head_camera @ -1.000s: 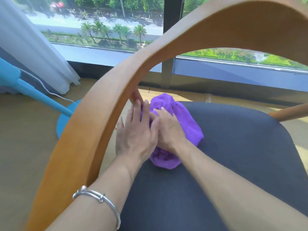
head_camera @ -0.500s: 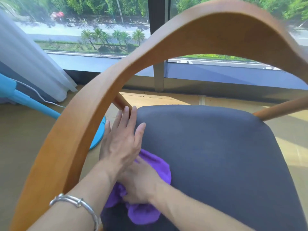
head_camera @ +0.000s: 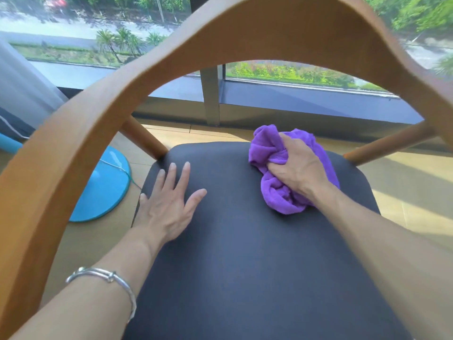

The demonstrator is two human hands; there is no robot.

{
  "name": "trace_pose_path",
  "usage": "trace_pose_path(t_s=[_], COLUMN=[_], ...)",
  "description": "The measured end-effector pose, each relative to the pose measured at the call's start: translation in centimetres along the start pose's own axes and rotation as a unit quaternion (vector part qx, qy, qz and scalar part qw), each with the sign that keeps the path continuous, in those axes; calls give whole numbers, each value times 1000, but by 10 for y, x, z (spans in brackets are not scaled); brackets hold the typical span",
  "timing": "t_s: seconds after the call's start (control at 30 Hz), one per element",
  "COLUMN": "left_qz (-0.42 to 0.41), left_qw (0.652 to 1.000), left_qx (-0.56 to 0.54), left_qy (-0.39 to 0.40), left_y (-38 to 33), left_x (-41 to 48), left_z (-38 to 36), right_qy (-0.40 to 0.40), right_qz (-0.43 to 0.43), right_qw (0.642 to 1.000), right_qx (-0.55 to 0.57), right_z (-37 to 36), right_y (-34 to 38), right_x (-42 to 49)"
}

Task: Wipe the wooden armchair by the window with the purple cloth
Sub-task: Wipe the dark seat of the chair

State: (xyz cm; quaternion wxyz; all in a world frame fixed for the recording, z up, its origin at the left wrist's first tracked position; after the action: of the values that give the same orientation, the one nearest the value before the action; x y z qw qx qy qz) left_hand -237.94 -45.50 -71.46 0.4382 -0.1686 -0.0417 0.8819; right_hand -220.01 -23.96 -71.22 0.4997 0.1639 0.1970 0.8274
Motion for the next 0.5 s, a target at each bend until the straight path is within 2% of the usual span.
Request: trace_pose_path(t_s=[0.07,0.13,0.27,0.33,0.4,0.5], left_qz=[10,8,-20,-44,-58,-85], left_qw=[1000,1000,1000,999,998,995], left_qx=[-13,-24,-22,6,26,57], left_qy=[21,18,7,11,15,9], left_y=[4,7,11,10,6,-11], left_x=[-3,-7,-18,-23,-23,-20], left_z=[-10,-14,-11,-12,-12,-16], right_qy=[-5,9,85,117,104,44], right_qz=[49,135,257,271,272,186], right_qw=[998,991,963,955,956,981], right_qx=[-30,-24,12,4,11,11], right_z=[-6,-13,-37,-43,-34,-4], right_y=[27,66,111,107,98,52], right_x=[-16,-50,-132,-137,-118,-70])
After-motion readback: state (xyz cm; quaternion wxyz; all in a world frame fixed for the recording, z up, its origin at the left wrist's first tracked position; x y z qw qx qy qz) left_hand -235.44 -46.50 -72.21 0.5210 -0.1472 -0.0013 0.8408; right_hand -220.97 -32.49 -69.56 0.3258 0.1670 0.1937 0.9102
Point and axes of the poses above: each hand's wrist, its own x-axis towards the middle knuckle, its own z-axis out of the back of the hand, y = z × x, the point moved 10 cm from there along x, towards the middle knuckle, and after that the axes turned 13 degrees about -y, right-handed, at the moved point
